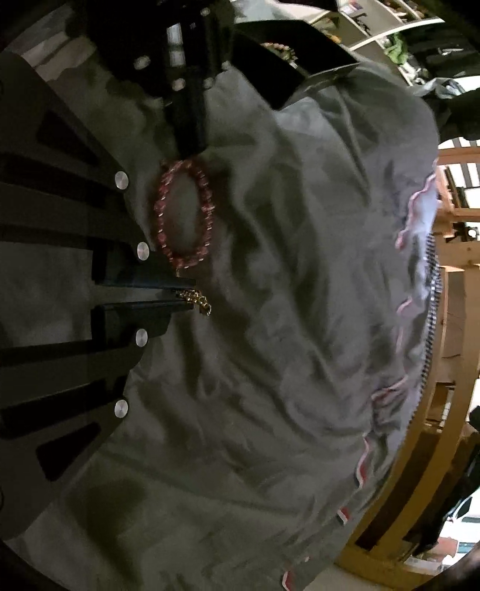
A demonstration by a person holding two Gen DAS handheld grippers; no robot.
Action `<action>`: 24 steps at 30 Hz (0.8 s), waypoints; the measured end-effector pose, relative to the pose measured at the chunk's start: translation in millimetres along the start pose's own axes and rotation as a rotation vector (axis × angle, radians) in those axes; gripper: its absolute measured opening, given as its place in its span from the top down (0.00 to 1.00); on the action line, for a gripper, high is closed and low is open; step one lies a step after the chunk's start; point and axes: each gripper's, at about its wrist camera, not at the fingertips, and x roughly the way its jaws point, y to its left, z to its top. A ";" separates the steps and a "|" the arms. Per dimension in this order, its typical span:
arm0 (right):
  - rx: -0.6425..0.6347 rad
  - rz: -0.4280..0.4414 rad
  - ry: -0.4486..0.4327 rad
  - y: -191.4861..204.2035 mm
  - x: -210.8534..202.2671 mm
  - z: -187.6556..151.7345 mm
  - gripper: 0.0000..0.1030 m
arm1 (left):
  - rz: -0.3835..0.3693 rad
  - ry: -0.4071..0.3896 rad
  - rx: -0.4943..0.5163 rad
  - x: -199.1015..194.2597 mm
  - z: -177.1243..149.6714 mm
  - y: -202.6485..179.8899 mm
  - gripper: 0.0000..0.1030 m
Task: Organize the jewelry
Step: 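Grasp the pink bead bracelet's gold clasp with the right tool while the left tool grasps its beads, then carry the pink bead bracelet with both tools over the black box and lower it in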
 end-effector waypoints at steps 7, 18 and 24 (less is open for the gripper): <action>0.009 0.012 0.012 -0.8 3.7 0.0 0.94 | 0.081 -0.035 0.064 10.0 -11.4 -17.9 0.28; 0.025 0.014 -0.002 -2.6 0.3 -0.1 0.94 | 0.053 0.004 0.054 16.5 -8.1 -9.5 0.91; 0.034 0.021 -0.025 -3.6 -4.8 1.9 0.94 | 0.015 -0.013 0.034 2.5 -2.4 -7.1 0.92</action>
